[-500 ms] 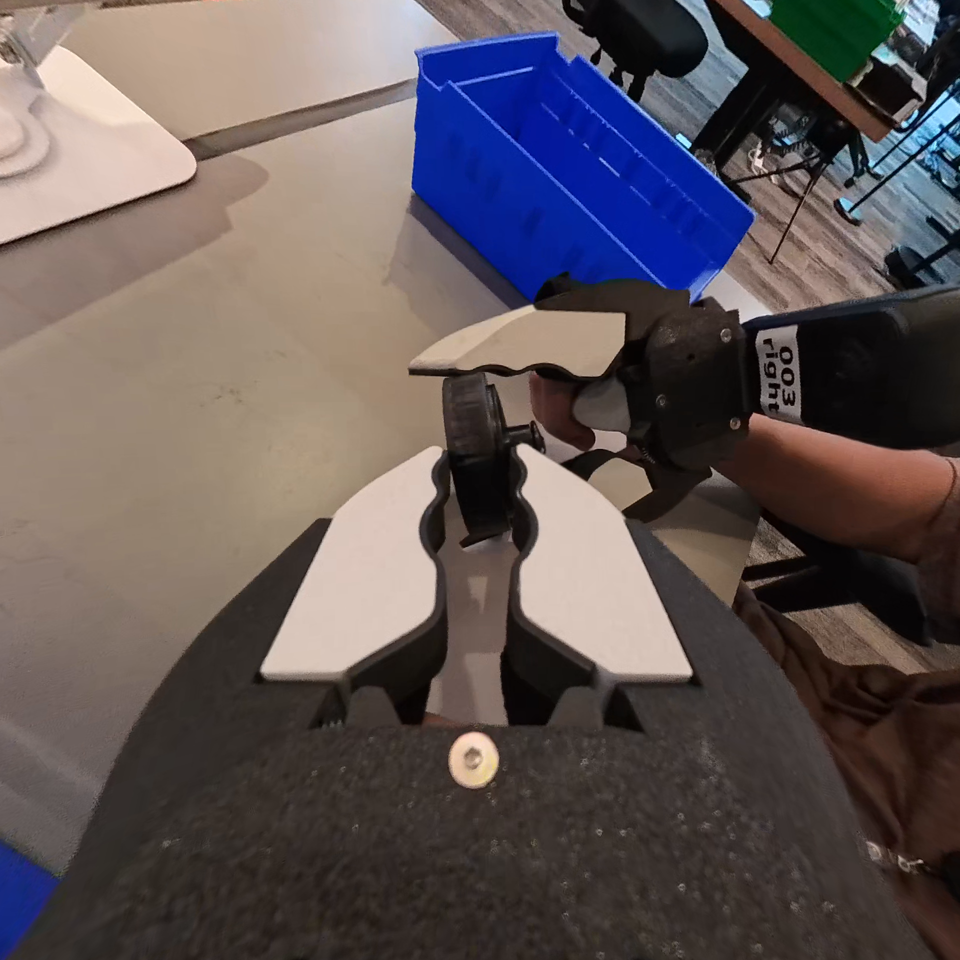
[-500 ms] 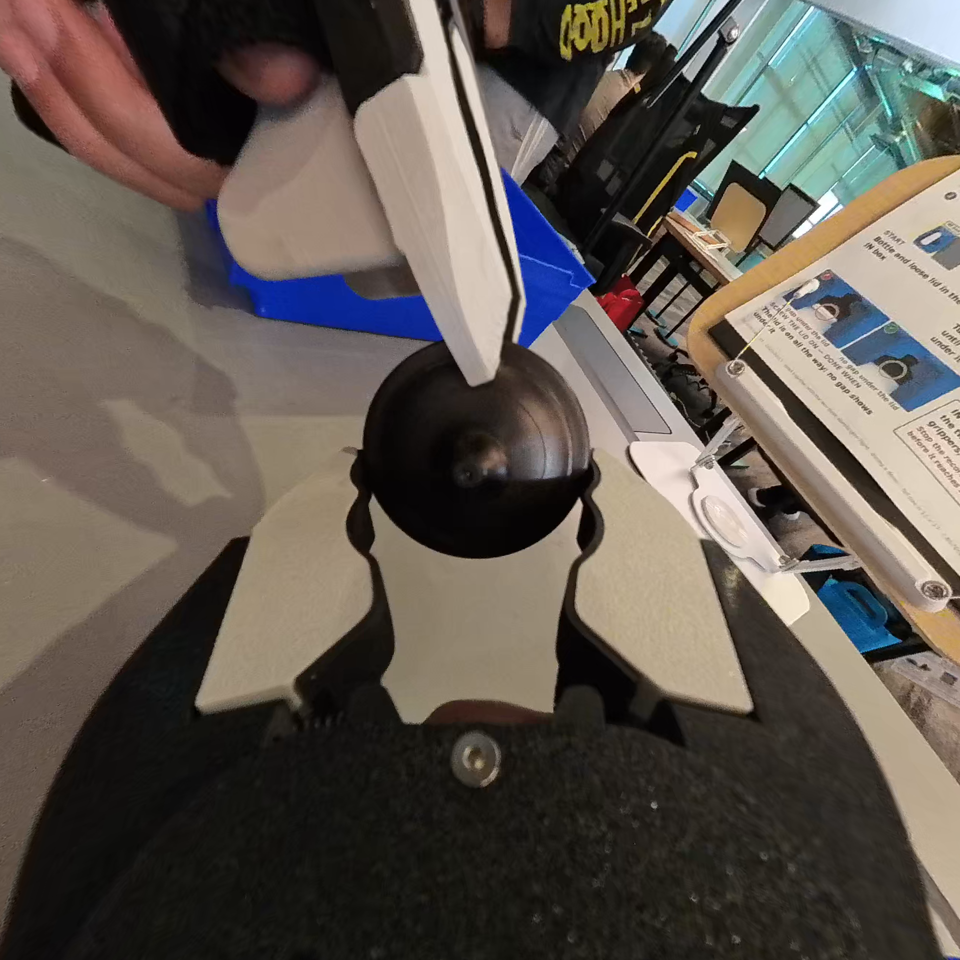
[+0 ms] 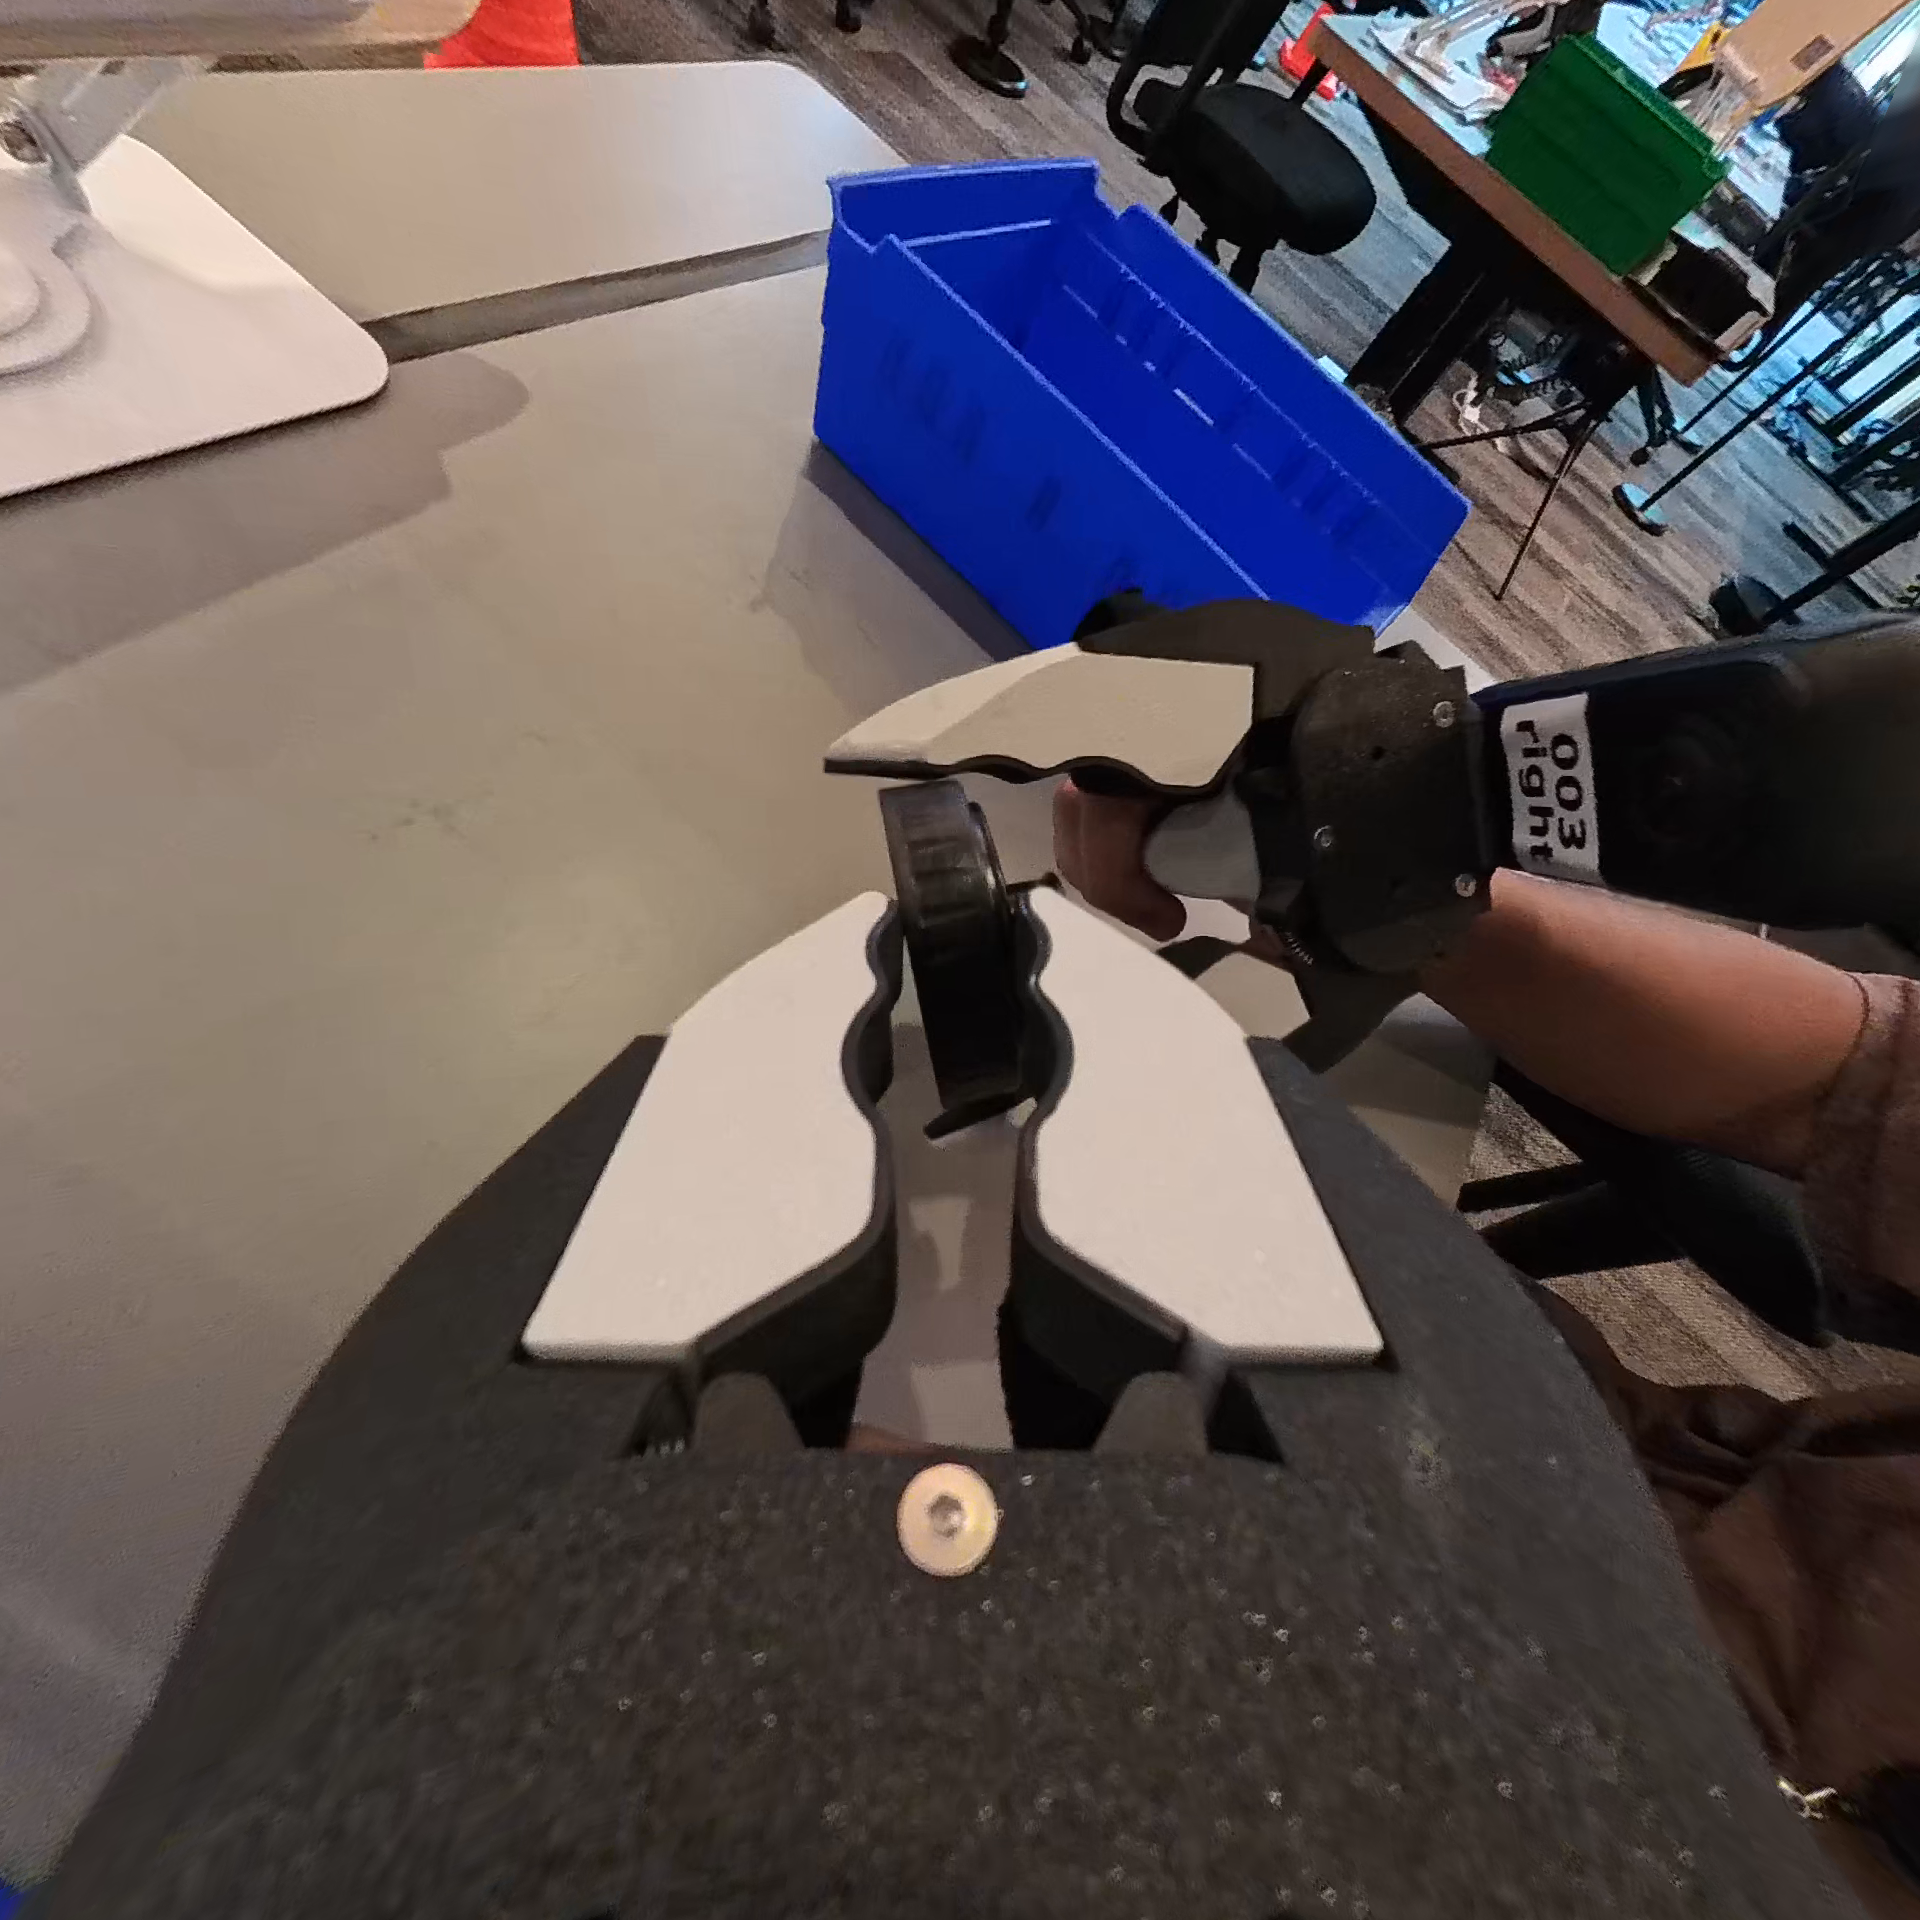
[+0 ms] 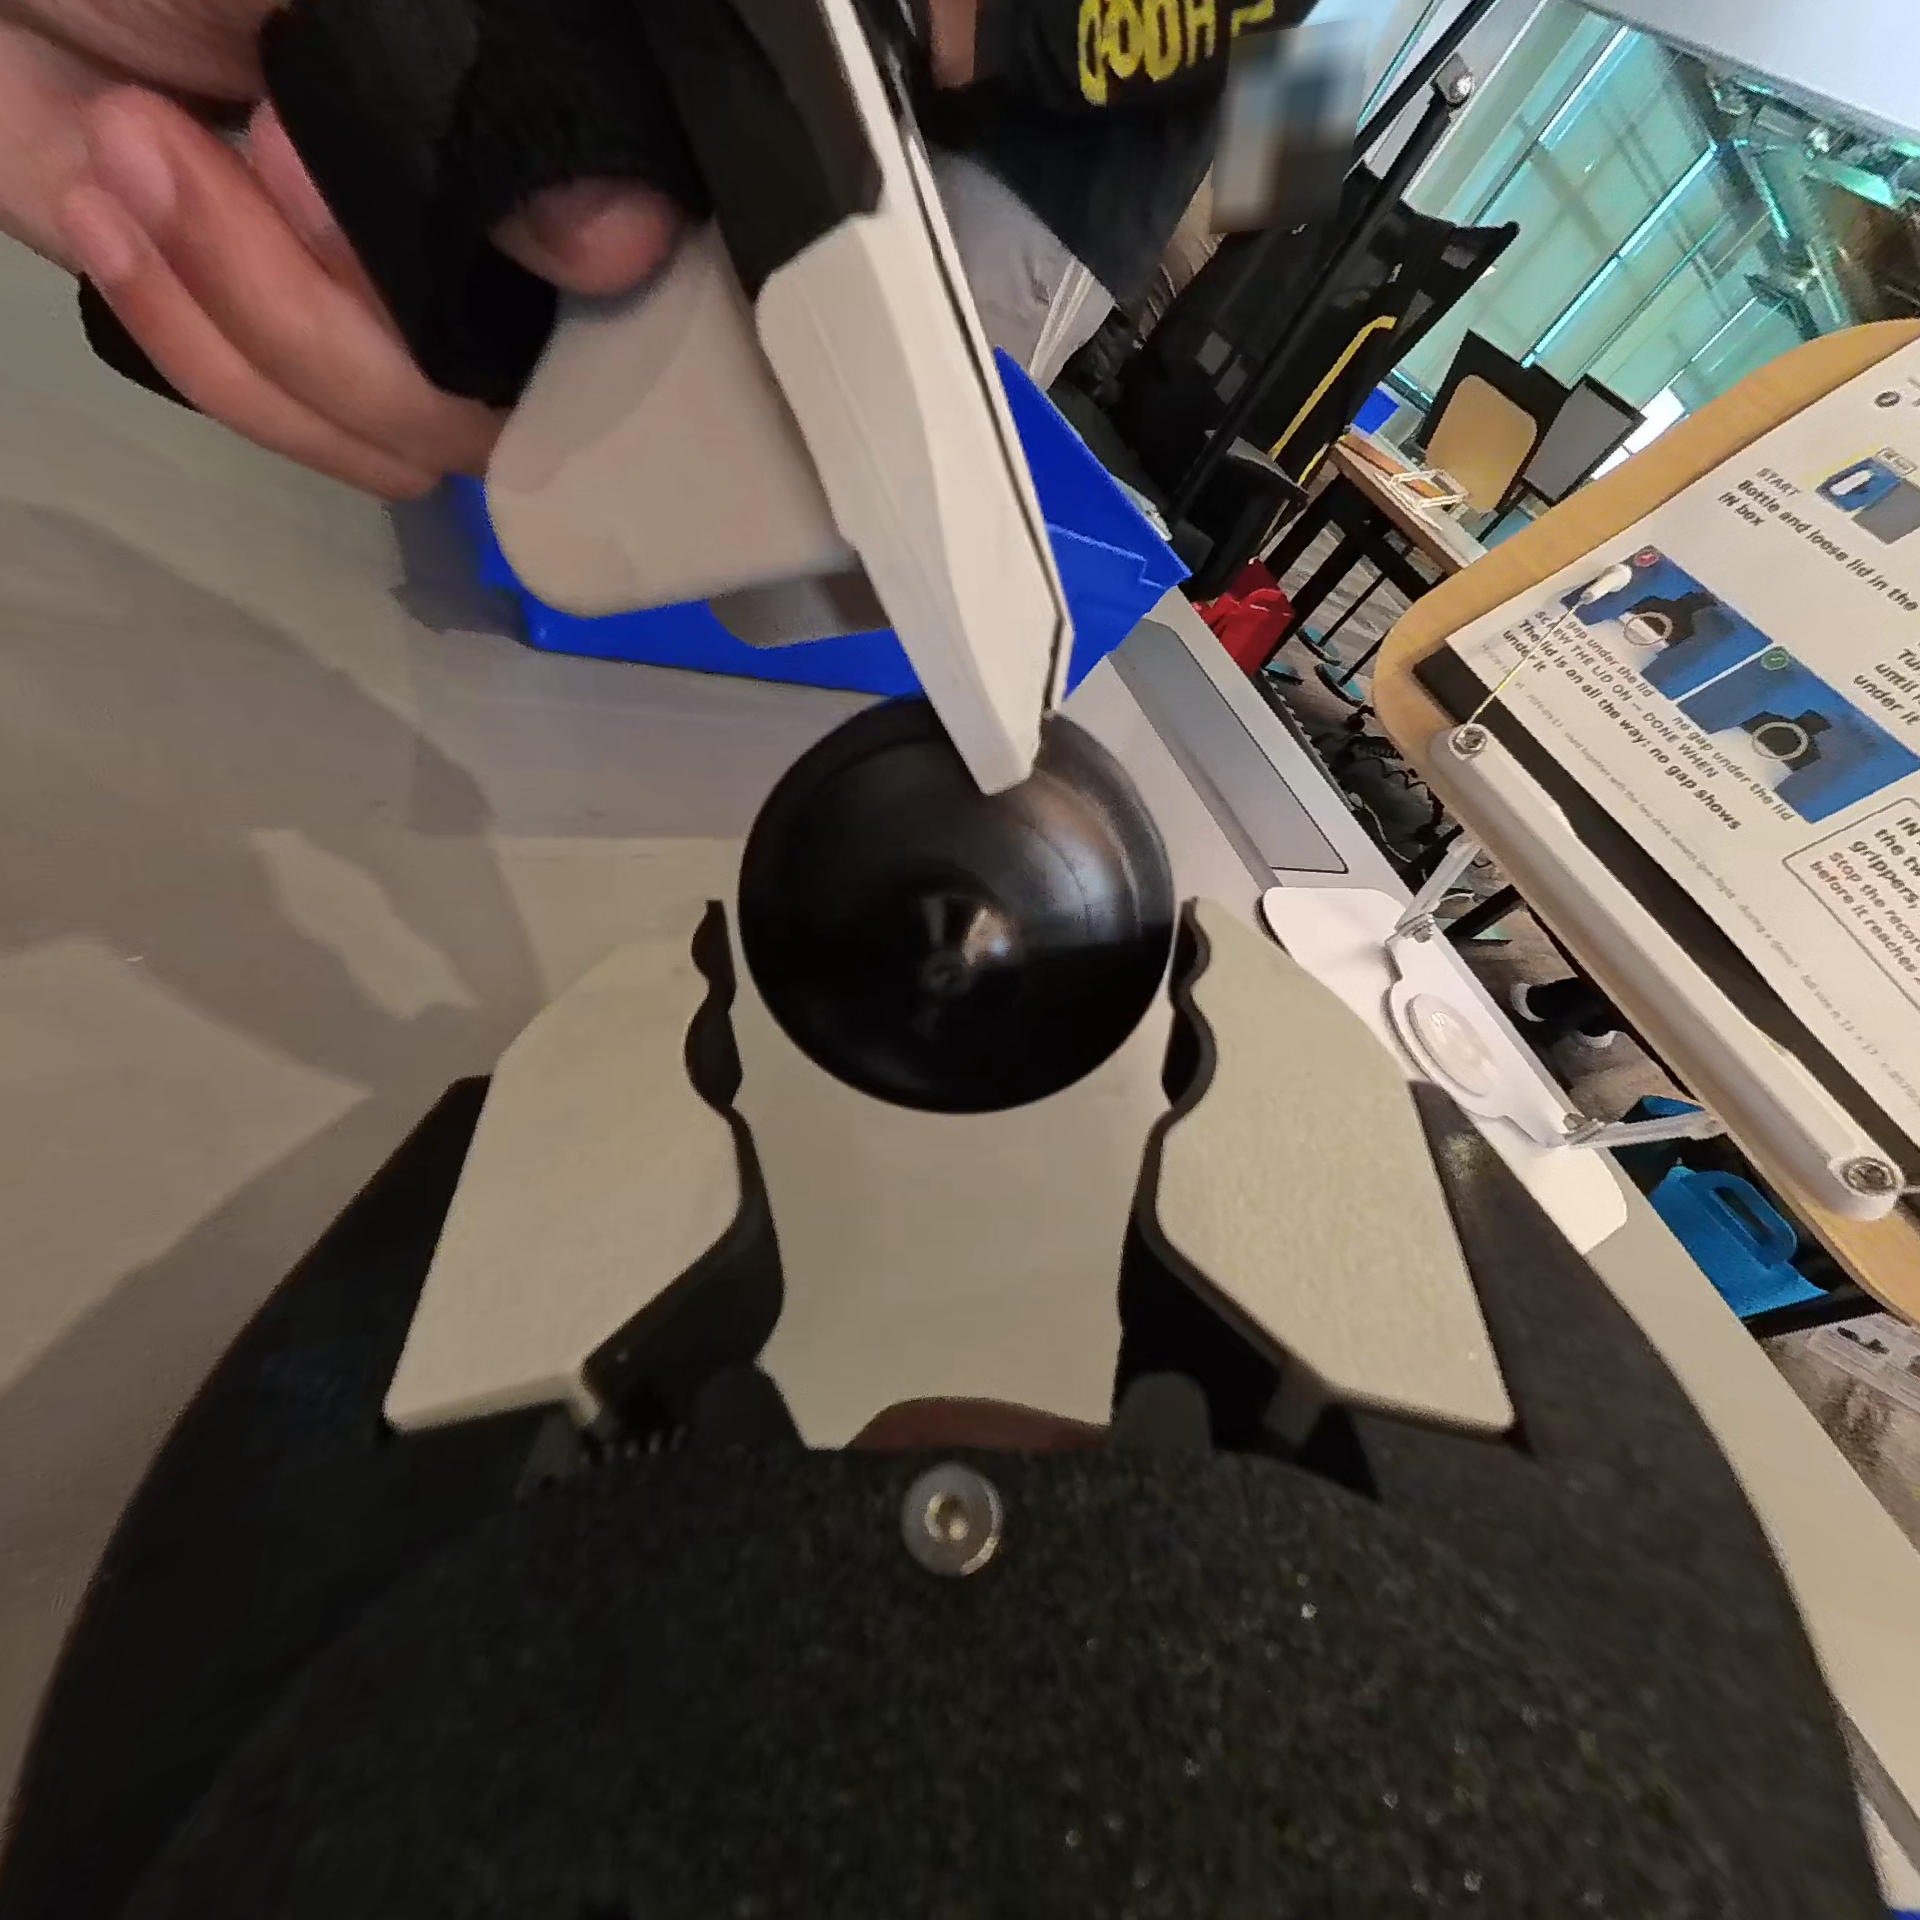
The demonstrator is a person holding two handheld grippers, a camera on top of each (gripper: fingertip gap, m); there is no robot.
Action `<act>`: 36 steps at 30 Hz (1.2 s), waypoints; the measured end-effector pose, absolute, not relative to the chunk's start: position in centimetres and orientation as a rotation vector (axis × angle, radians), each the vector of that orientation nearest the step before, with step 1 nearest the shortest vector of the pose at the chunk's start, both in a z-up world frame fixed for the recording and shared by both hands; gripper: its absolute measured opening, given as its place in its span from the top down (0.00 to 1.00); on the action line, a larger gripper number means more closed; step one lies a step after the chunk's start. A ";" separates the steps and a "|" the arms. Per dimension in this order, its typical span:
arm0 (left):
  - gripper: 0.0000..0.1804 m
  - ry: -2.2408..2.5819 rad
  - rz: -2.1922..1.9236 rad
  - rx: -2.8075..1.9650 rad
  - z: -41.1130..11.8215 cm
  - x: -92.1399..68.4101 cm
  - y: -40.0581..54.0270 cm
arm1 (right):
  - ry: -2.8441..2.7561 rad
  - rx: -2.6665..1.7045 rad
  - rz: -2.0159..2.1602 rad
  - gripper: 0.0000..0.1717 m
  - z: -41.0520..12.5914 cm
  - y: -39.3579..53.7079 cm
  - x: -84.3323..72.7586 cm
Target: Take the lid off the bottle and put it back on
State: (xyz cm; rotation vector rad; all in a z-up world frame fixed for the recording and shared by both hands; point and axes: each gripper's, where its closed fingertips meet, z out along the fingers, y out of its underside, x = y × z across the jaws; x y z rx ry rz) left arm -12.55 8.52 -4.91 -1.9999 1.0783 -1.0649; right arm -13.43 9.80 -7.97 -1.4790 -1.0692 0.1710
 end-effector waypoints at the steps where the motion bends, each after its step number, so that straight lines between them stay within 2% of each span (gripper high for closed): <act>1: 0.90 1.080 -1.062 -2.004 -5.0 -12.5 8.5 | -1.071 -1.477 0.166 0.55 -8.0 9.8 -13.5; 10: 0.89 1.026 -1.160 -1.967 -4.6 -12.3 8.2 | -1.083 -1.496 0.179 0.56 -7.8 9.4 -13.3; 14: 0.72 0.956 -1.206 -1.919 -3.3 -14.0 8.2 | -1.060 -1.437 0.224 0.56 -6.6 8.7 -13.1; 18: 0.67 0.936 -1.241 -1.843 -2.1 -16.2 6.9 | -1.042 -1.269 0.148 0.56 -3.7 7.7 -12.6; 24: 0.65 1.015 -0.794 -1.838 -3.3 -20.9 8.2 | -1.062 -1.150 0.175 0.56 -0.3 5.6 -13.3; 28: 0.59 0.995 -0.484 -2.004 -4.9 -25.1 10.6 | -1.035 -1.055 0.326 0.56 2.3 3.5 -14.1; 36: 0.59 0.816 -0.129 -2.347 -7.5 -35.1 17.6 | -1.030 -0.991 0.448 0.56 4.5 1.4 -14.9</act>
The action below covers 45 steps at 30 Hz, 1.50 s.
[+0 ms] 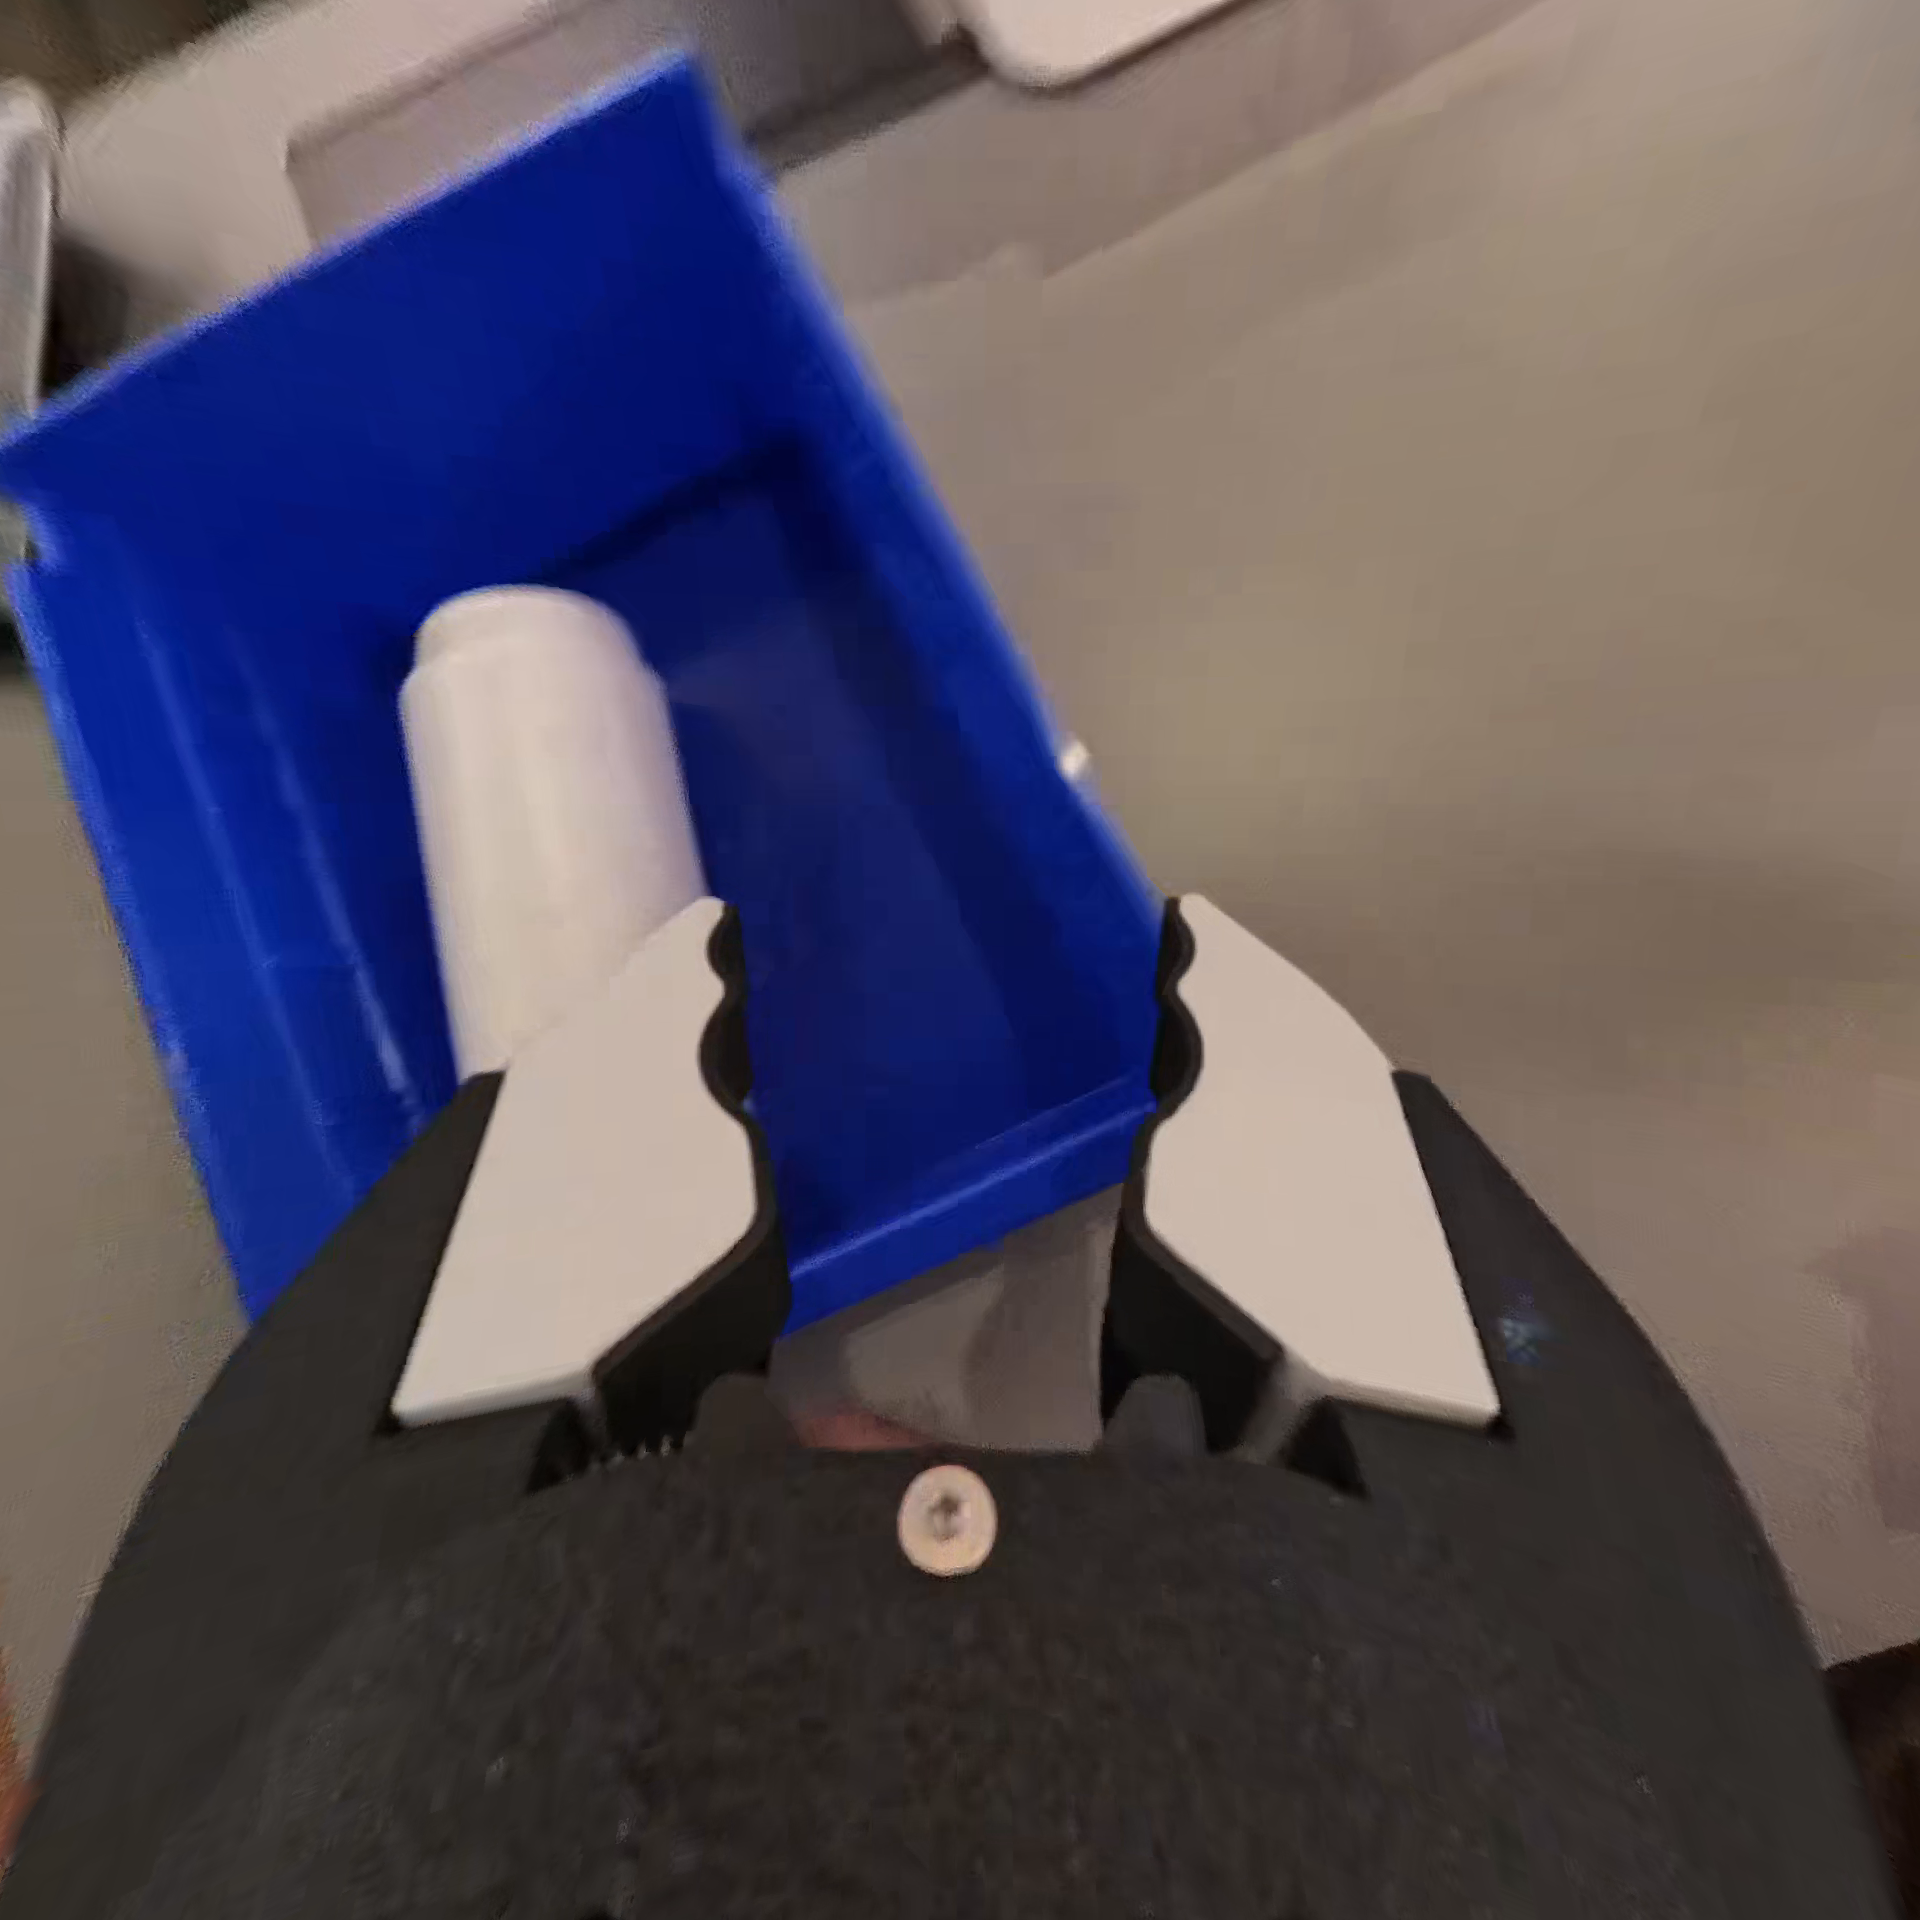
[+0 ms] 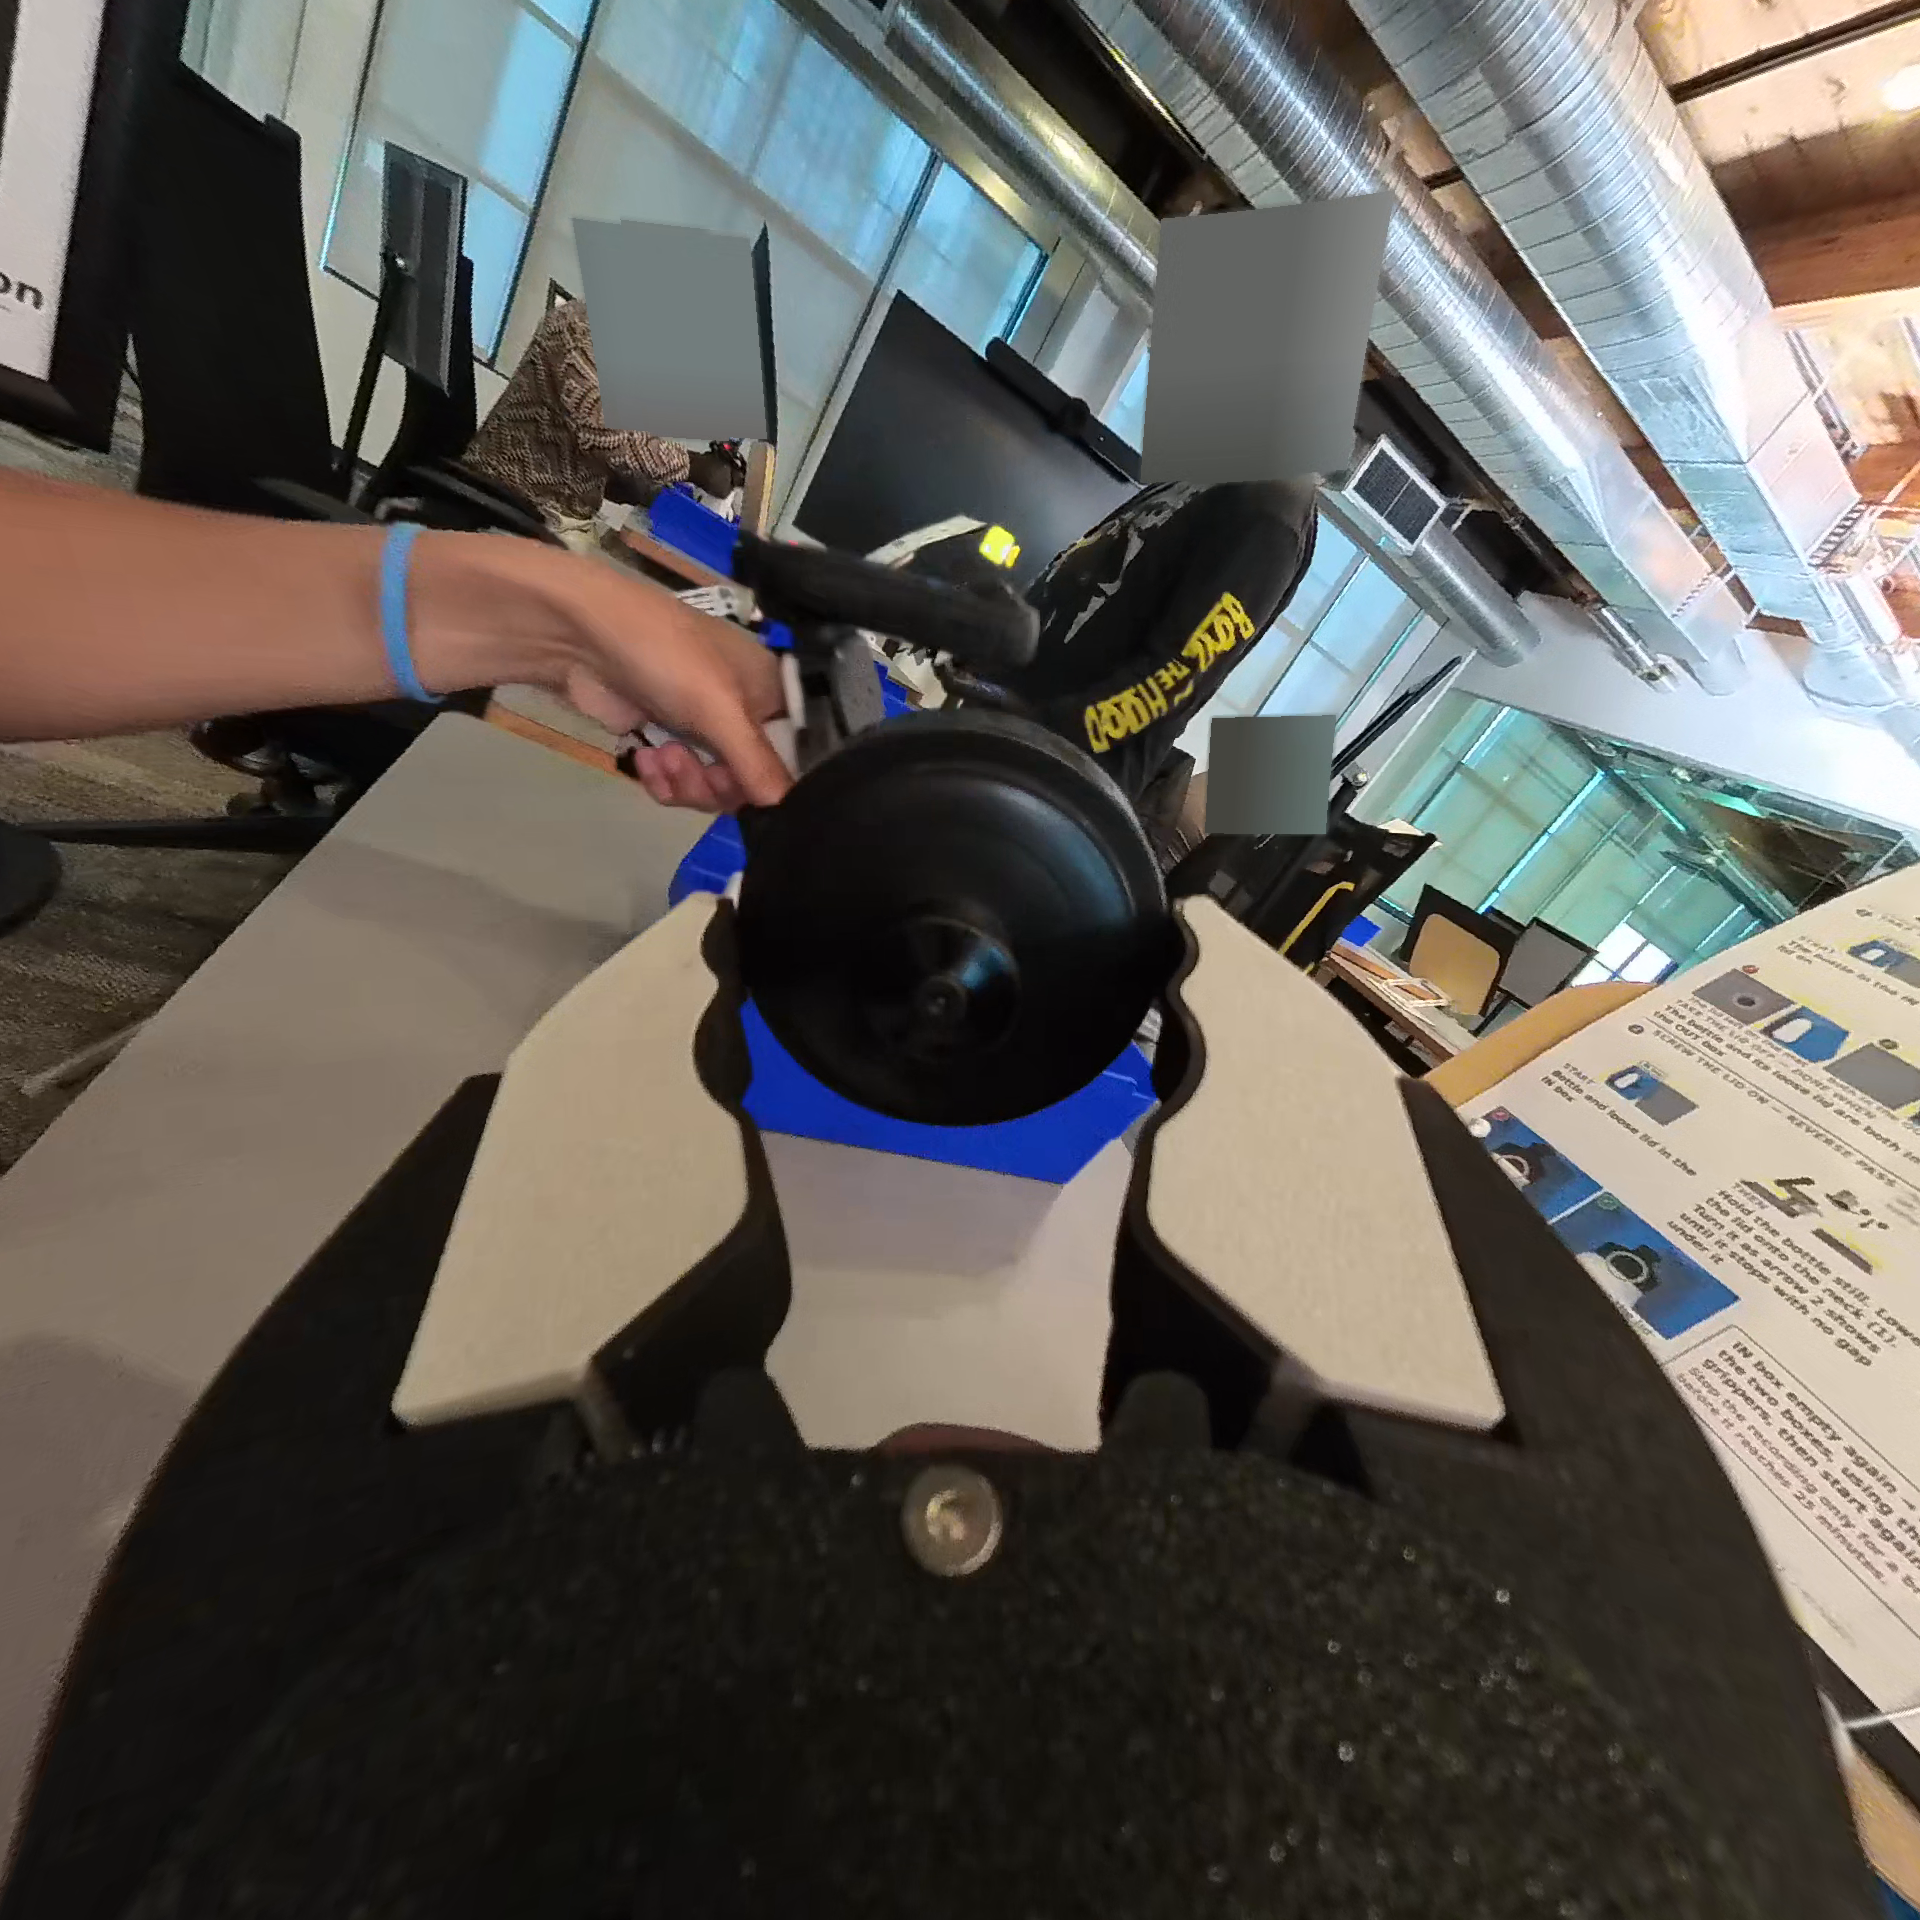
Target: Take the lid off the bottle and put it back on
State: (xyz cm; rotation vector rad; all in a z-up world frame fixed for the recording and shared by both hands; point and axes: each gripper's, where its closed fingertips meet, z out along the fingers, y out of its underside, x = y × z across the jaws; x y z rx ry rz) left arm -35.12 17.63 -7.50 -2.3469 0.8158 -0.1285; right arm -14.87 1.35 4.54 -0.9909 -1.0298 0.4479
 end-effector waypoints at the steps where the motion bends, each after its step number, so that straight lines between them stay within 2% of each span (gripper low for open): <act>1: 0.58 0.782 -0.104 -2.414 -8.1 -36.5 18.7 | -1.030 -0.991 0.445 0.56 4.5 1.4 -14.9; 10: 0.53 0.620 -0.021 -2.747 -12.2 -43.3 27.1 | -1.072 -1.040 0.411 0.56 3.0 1.8 -15.8; 14: 0.50 0.670 0.031 -2.841 -14.9 -43.0 28.4 | -1.085 -1.063 0.417 0.56 2.3 1.9 -15.9; 21: 0.51 0.682 0.115 -2.958 -18.1 -42.4 29.2 | -1.071 -1.101 0.422 0.55 1.5 2.5 -15.5; 26: 0.50 0.777 0.125 -2.919 -17.7 -42.0 28.9 | -1.058 -1.092 0.400 0.56 2.0 2.5 -15.0; 31: 0.51 0.710 0.116 -2.632 -11.8 -41.3 30.3 | -1.023 -1.063 0.442 0.56 3.4 1.8 -14.4; 39: 0.52 0.549 -0.266 -1.925 5.9 -33.6 26.7 | -0.945 -0.999 0.655 0.56 6.5 0.2 -13.7; 42: 0.52 0.645 -0.423 -1.757 9.0 -28.1 22.6 | -0.914 -0.972 0.747 0.55 7.7 -0.3 -13.2; 45: 0.52 0.776 -0.541 -1.655 8.8 -22.3 19.2 | -0.904 -0.954 0.814 0.55 8.4 -0.6 -12.8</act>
